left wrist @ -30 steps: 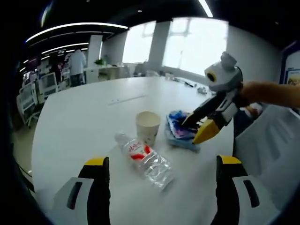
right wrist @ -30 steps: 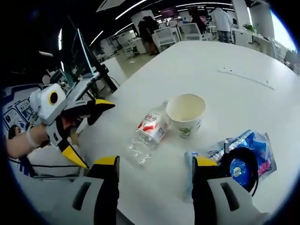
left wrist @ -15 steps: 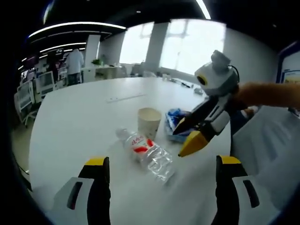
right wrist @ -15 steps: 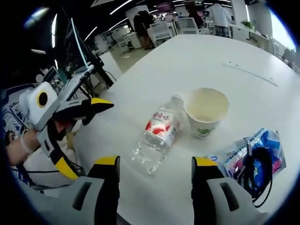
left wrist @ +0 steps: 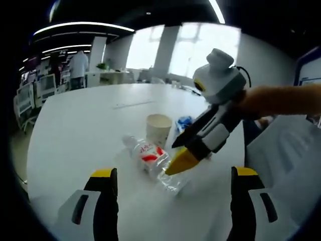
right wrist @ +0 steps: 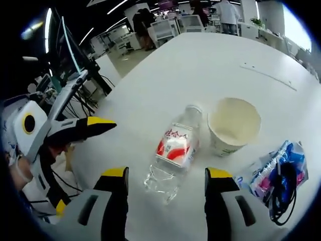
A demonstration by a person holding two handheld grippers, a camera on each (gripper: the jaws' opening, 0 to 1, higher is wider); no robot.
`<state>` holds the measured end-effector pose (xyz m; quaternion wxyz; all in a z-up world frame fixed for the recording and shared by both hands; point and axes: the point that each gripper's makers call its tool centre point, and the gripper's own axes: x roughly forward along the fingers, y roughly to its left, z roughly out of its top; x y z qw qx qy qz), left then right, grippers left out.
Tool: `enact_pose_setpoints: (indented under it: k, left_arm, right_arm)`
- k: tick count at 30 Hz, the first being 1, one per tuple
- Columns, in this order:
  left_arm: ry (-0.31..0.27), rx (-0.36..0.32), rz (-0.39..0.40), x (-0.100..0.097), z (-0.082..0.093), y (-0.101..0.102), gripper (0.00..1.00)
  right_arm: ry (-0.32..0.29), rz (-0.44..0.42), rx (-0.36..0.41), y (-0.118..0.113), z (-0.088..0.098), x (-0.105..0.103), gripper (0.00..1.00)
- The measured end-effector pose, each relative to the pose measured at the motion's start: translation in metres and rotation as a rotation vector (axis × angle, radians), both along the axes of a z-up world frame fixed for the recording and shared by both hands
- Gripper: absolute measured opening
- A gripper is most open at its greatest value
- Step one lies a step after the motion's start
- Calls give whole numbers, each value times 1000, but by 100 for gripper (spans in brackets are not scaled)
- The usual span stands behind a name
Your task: Arrange the tabletop items into an orderly group along one side of the table until the central work area is clear of visible clutter.
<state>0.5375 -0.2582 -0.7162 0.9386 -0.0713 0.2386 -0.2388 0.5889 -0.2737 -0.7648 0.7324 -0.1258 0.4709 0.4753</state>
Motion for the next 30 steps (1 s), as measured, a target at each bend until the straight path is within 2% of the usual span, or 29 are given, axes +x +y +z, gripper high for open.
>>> enact_pose_setpoints:
  k: [3,12,14,16,28,30]
  left_arm:
    - [0,-5,3,-1,-1,1,91]
    - [-3,-31,31,-7,-6,9,91]
    - [-4,-38,40,-9,-8,11,91]
    - [-2,-41,45,-10,-9,12,90]
    - [-5,-60,62,-9,-13,16,90]
    - [-5,-61,62,-9,-13,15,90]
  right_arm:
    - [-29,18,-64,1,-7,2,58]
    - [-40,15,-106,12,-18,-3,56]
    - [-43,14,-129,12,-21,-4,56]
    - [-75,37,-172,10,-25,-1,56]
    - [-82,15,-234,8,-33,-2,56]
    - [-87,19,-252,8,-37,3,55]
